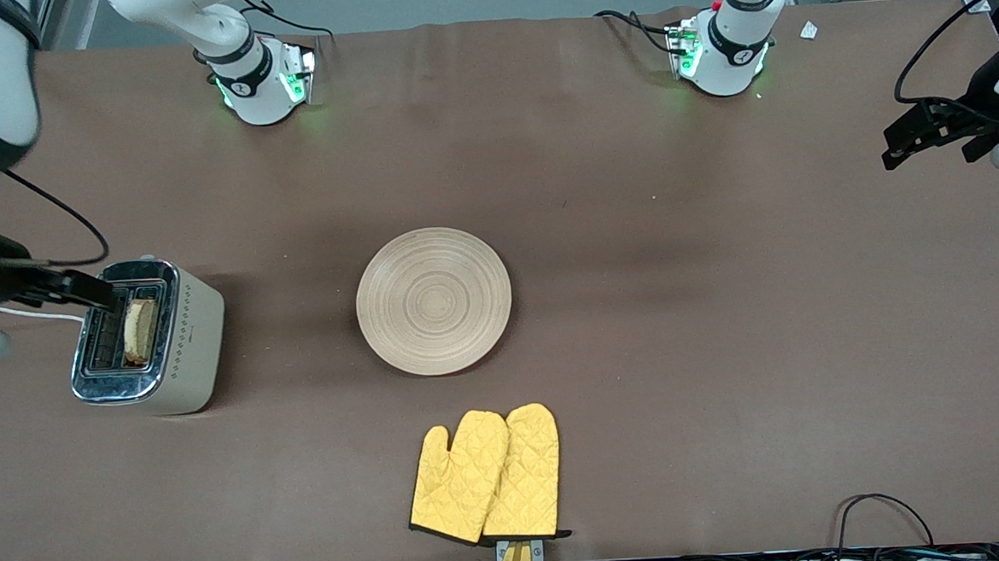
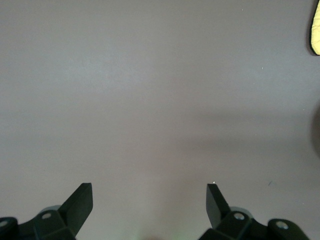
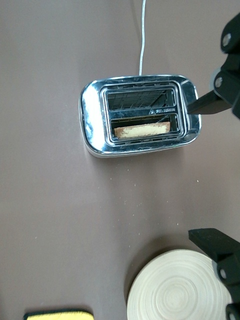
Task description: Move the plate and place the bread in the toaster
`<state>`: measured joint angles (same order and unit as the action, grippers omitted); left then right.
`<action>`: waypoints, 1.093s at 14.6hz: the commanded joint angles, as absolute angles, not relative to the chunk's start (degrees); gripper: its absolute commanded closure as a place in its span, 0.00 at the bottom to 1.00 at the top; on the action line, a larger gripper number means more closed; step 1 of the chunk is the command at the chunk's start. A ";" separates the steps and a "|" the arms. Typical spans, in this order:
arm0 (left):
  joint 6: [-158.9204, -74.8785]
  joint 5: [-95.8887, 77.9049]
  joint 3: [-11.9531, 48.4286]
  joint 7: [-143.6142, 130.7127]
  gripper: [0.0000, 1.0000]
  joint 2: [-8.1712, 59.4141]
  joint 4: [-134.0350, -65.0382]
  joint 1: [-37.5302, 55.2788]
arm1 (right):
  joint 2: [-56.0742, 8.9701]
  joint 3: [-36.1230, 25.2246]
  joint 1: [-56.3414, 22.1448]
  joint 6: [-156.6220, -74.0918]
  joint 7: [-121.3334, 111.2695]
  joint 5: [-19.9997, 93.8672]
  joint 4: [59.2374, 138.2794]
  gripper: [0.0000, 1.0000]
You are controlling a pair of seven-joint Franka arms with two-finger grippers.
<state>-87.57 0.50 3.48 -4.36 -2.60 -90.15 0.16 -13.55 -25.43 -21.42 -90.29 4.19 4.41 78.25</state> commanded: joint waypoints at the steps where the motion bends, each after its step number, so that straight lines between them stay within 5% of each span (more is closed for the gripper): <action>1: -87.19 -0.09 3.78 -4.92 0.00 -3.43 -90.26 0.09 | -10.47 -25.14 -21.09 -89.12 3.34 5.45 79.19 0.00; 10: -86.84 -0.09 3.78 -4.83 0.00 -3.69 -90.35 0.00 | -4.22 -23.57 -18.74 -83.77 -1.84 4.66 79.72 0.00; 13: -86.84 -0.09 3.87 -4.92 0.00 -3.78 -90.53 0.09 | -1.42 -8.75 -5.57 -81.39 -2.02 2.22 79.72 0.00; 16: -86.84 -0.09 3.96 -4.92 0.00 -3.78 -90.53 0.17 | 0.53 -5.98 -4.13 -80.25 -1.93 -0.88 79.63 0.00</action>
<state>-87.46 0.50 3.71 -4.44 -2.75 -90.15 0.20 -1.97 -8.71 -5.94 -80.86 -1.76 0.71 78.14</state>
